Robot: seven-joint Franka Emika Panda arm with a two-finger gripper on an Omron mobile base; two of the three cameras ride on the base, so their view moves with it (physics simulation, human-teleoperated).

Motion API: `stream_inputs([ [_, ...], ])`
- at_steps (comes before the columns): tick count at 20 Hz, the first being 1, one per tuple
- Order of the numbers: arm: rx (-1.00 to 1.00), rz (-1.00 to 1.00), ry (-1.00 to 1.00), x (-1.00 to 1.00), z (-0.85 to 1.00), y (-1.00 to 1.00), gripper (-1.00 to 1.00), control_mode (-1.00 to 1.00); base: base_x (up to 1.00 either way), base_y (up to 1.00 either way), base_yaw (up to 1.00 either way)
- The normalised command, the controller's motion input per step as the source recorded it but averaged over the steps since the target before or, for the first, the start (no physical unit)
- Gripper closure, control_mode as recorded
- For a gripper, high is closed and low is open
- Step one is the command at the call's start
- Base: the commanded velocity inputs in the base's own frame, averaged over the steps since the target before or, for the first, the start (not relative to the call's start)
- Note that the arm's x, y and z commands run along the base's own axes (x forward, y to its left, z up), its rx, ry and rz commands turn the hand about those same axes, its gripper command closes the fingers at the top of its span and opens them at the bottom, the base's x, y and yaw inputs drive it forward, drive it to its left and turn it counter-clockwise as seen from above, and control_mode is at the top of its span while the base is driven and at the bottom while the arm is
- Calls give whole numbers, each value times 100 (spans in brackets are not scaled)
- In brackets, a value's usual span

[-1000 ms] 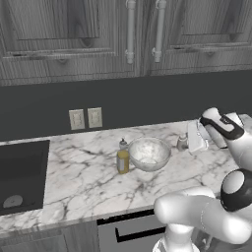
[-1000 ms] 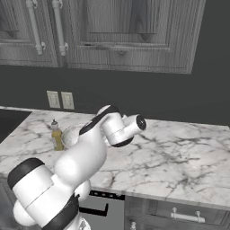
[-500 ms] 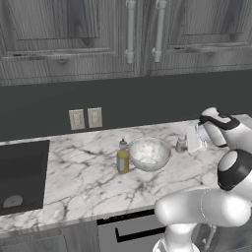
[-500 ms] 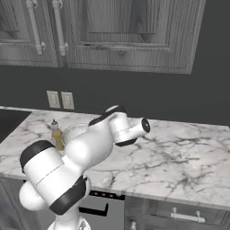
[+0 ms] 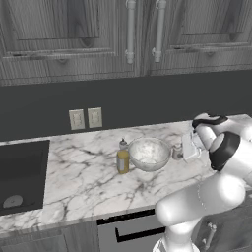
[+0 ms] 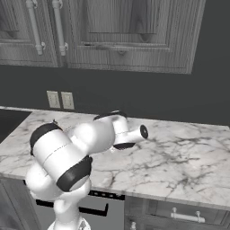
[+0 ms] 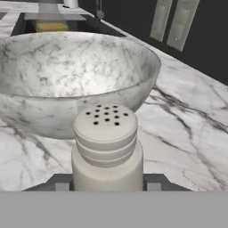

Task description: Retrieve the bottle and the shaker from the cabinet and place them next to the mixing bowl on the counter. Then add garlic from the fridge to the mixing bowl.

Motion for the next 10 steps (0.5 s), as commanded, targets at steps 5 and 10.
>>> stream_inputs([
  [5, 0, -3, 0, 3, -29, 0, 100, -100, 0, 0, 0],
  [10, 0, -1, 0, 1, -23, 11, 100, -100, 0, 0, 0],
])
